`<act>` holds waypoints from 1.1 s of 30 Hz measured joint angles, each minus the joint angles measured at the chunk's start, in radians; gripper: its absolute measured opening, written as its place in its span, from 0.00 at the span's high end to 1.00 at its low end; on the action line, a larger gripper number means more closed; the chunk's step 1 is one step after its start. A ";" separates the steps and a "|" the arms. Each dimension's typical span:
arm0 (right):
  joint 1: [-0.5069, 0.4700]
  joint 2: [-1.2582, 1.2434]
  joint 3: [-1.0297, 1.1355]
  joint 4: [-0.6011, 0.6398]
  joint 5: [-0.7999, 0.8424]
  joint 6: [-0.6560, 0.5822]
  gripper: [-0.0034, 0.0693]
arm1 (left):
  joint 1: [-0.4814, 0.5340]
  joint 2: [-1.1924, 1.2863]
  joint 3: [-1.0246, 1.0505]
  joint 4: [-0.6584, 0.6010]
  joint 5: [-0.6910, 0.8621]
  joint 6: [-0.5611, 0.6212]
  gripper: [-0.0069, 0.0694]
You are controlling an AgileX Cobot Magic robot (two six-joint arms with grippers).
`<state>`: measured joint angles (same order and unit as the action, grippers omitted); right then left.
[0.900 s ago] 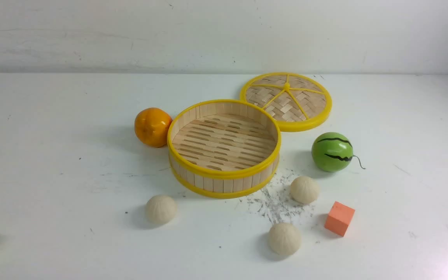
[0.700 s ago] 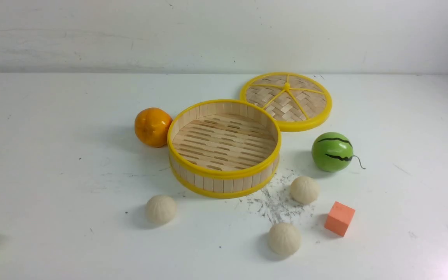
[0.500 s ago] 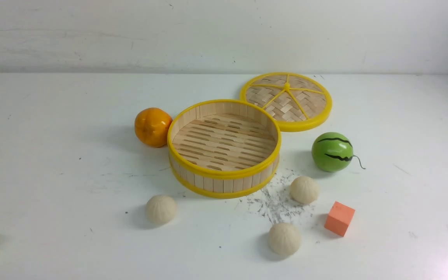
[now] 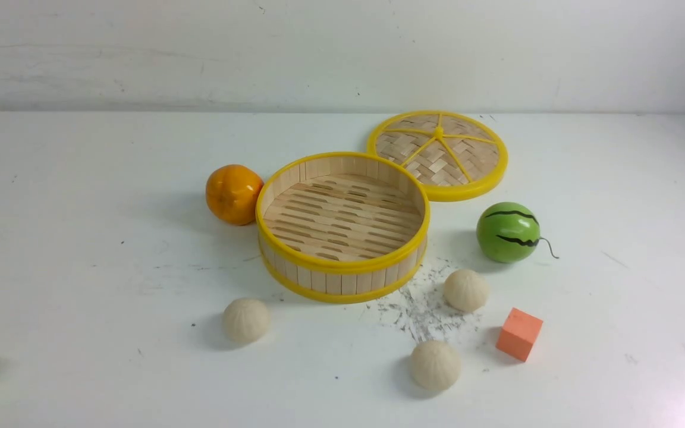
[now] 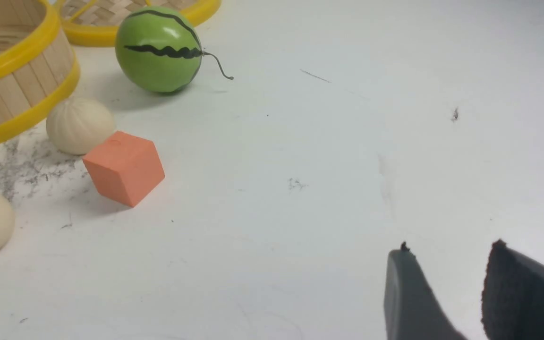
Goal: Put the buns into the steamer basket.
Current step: Use the left arm to grab a steamed stuffed bun
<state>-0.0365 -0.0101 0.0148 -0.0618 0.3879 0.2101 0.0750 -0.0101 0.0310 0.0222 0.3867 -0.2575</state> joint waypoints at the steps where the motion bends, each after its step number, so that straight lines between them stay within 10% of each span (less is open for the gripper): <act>1: 0.000 0.000 0.000 0.000 0.000 0.000 0.62 | 0.000 0.000 0.000 0.000 0.000 0.000 0.60; 14: 0.000 0.000 0.000 0.000 0.000 0.000 0.62 | 0.000 0.000 0.000 -0.044 -0.084 -0.032 0.60; 23: 0.000 0.000 0.000 0.000 0.000 0.000 0.62 | 0.000 0.000 0.000 -0.838 -0.206 -0.485 0.60; 33: 0.000 0.000 0.000 0.000 0.000 0.000 0.62 | 0.000 0.000 0.000 -0.999 -0.186 -0.407 0.60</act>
<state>-0.0365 -0.0101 0.0148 -0.0618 0.3879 0.2101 0.0750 -0.0101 0.0310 -0.9768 0.2002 -0.6646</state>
